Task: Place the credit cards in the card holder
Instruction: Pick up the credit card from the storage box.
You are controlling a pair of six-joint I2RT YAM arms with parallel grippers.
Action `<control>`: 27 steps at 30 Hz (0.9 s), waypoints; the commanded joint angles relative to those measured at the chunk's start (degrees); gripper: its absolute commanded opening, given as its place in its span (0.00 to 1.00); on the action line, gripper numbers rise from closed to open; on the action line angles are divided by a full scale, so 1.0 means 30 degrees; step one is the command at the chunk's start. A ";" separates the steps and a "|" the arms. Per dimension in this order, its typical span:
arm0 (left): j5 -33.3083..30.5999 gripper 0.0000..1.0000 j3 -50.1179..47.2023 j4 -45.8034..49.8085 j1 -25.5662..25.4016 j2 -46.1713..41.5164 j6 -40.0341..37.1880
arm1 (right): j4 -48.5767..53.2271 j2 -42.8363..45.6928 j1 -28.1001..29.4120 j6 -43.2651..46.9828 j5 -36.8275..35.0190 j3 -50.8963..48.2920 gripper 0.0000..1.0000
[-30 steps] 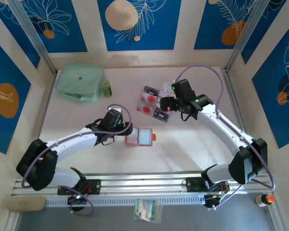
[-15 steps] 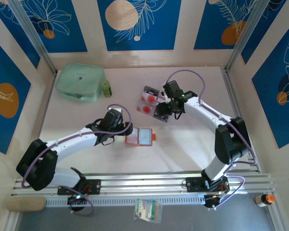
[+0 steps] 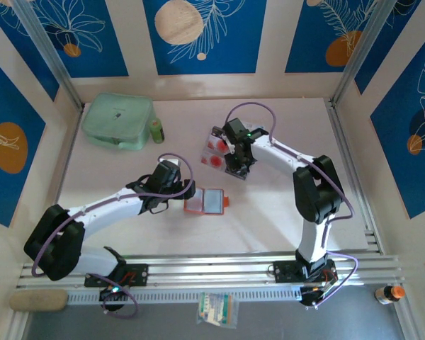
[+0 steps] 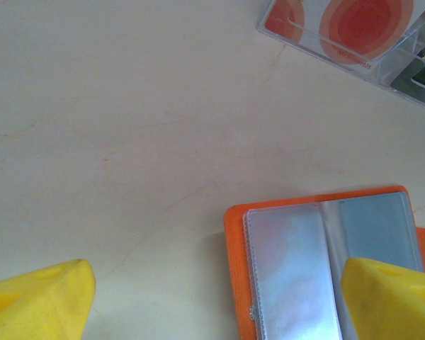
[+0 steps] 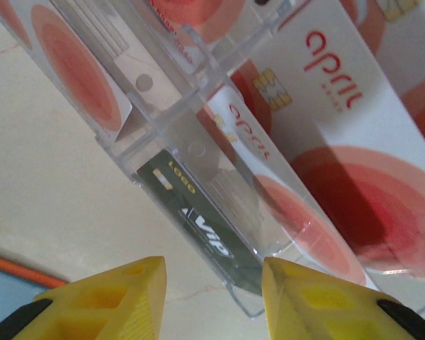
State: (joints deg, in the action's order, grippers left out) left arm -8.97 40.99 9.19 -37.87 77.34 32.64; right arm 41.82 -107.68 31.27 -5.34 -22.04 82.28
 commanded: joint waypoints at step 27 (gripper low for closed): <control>0.0266 0.89 0.0076 -0.0251 0.0203 -0.0047 0.0222 | 0.0430 -0.1086 0.1090 0.1313 -0.1482 -0.0093 0.25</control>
State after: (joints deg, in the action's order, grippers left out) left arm -8.97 40.99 9.15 -37.87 77.34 32.67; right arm 42.17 -111.24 33.71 -1.87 -27.27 83.44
